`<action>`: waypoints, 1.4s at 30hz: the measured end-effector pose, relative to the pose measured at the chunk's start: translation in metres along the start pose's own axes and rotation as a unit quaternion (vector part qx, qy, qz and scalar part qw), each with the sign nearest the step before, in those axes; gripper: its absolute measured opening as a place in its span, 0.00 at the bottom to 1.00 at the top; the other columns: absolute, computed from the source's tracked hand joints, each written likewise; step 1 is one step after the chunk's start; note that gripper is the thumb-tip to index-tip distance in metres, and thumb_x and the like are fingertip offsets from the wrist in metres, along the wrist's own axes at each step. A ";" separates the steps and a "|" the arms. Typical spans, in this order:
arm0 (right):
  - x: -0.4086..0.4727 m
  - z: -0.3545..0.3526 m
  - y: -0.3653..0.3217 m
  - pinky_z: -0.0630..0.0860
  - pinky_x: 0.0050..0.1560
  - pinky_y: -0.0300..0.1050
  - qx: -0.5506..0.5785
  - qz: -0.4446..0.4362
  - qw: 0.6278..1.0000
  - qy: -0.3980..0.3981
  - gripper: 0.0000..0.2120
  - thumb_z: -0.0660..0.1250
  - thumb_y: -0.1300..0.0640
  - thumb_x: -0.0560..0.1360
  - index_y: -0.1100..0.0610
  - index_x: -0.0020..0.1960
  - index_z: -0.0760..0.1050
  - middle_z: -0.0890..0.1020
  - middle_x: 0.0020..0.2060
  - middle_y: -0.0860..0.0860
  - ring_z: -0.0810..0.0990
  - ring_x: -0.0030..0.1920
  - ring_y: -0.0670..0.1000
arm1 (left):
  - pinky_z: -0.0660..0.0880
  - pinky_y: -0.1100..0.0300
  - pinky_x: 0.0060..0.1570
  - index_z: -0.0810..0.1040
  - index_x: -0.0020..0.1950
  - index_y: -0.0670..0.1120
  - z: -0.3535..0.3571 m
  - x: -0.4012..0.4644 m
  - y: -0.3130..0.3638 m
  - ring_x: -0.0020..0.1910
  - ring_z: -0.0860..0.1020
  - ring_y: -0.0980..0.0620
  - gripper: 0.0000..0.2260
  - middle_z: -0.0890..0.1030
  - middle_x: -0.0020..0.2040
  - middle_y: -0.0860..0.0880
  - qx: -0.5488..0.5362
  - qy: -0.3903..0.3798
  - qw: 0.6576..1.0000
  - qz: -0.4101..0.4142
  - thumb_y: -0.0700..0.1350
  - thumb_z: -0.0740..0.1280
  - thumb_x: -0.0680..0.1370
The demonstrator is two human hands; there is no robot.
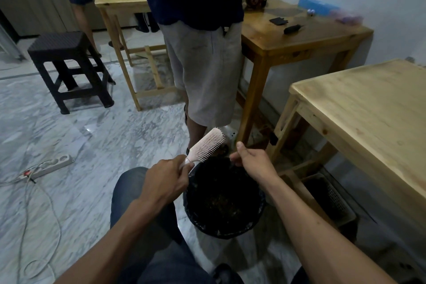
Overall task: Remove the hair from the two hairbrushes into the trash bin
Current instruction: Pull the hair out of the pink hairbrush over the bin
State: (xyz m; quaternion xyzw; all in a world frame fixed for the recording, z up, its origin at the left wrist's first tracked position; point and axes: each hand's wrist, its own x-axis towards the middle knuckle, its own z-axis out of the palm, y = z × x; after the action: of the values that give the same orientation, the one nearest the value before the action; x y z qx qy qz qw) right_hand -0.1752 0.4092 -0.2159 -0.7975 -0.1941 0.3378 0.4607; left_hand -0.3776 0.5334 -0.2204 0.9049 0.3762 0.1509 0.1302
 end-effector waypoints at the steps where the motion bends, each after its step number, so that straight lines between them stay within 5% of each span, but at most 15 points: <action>1: 0.000 0.002 -0.001 0.77 0.58 0.46 -0.005 -0.012 1.000 -0.002 0.21 0.62 0.38 0.82 0.51 0.51 0.86 0.88 0.46 0.46 0.85 0.49 0.46 | 0.68 0.54 0.29 0.75 0.45 0.50 0.000 0.000 0.001 0.29 0.74 0.46 0.12 0.71 0.26 0.51 -0.003 -0.004 1.000 0.003 0.57 0.61 0.80; 7: 0.006 0.007 0.001 0.82 0.49 0.44 0.095 -0.019 0.992 -0.084 0.18 0.74 0.40 0.75 0.50 0.59 0.82 0.88 0.51 0.48 0.88 0.48 0.49 | 0.63 0.58 0.26 0.76 0.44 0.51 0.003 -0.001 0.004 0.28 0.73 0.50 0.14 0.71 0.26 0.52 -0.008 0.002 1.000 0.023 0.59 0.60 0.80; 12: 0.009 0.012 0.001 0.78 0.40 0.40 0.107 -0.029 0.993 -0.041 0.11 0.74 0.51 0.78 0.57 0.42 0.86 0.87 0.35 0.50 0.82 0.36 0.46 | 0.64 0.58 0.27 0.76 0.46 0.52 0.005 -0.004 0.011 0.29 0.74 0.50 0.14 0.73 0.29 0.53 -0.002 0.001 0.999 0.045 0.59 0.58 0.79; 18: 0.006 0.003 0.000 0.80 0.40 0.40 0.149 -0.044 0.988 0.009 0.07 0.70 0.58 0.81 0.59 0.47 0.85 0.85 0.38 0.50 0.81 0.37 0.46 | 0.75 0.53 0.32 0.78 0.48 0.52 0.007 -0.002 0.008 0.30 0.76 0.51 0.15 0.76 0.29 0.51 -0.017 -0.022 1.000 -0.003 0.60 0.58 0.79; 22: 0.006 0.000 -0.003 0.80 0.38 0.37 0.094 -0.113 0.988 0.039 0.05 0.74 0.58 0.77 0.54 0.53 0.84 0.87 0.43 0.50 0.82 0.36 0.44 | 0.71 0.56 0.29 0.78 0.47 0.52 0.008 -0.002 0.007 0.29 0.75 0.51 0.17 0.74 0.27 0.52 -0.011 -0.015 1.000 0.008 0.61 0.56 0.77; 29: 0.008 0.009 -0.001 0.80 0.54 0.43 -0.077 -0.223 0.967 0.096 0.16 0.79 0.47 0.72 0.46 0.59 0.86 0.85 0.47 0.46 0.84 0.49 0.45 | 0.62 0.57 0.27 0.74 0.42 0.50 0.005 -0.007 0.018 0.29 0.73 0.49 0.15 0.73 0.28 0.50 0.019 -0.018 1.000 0.017 0.59 0.59 0.79; 37: 0.000 0.025 -0.003 0.81 0.51 0.55 -0.230 -0.244 0.921 0.199 0.09 0.71 0.49 0.79 0.51 0.54 0.87 0.85 0.52 0.50 0.84 0.50 0.56 | 0.66 0.55 0.32 0.75 0.46 0.48 0.003 -0.011 0.041 0.34 0.77 0.43 0.13 0.77 0.33 0.47 0.026 -0.012 1.000 0.011 0.56 0.60 0.80; 42: 0.000 0.017 -0.010 0.81 0.46 0.54 -0.275 -0.291 0.902 0.159 0.10 0.68 0.46 0.80 0.46 0.57 0.86 0.83 0.52 0.46 0.84 0.48 0.54 | 0.61 0.56 0.30 0.76 0.45 0.48 -0.002 -0.008 0.039 0.30 0.71 0.47 0.14 0.70 0.29 0.51 0.028 -0.006 1.000 0.010 0.57 0.61 0.80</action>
State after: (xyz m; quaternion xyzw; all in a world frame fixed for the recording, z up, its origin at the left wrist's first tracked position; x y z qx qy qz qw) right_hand -0.1877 0.4248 -0.2131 -0.8436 -0.4269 -0.0098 0.3256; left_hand -0.3587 0.5010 -0.2059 0.9128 0.3703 0.1363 0.1052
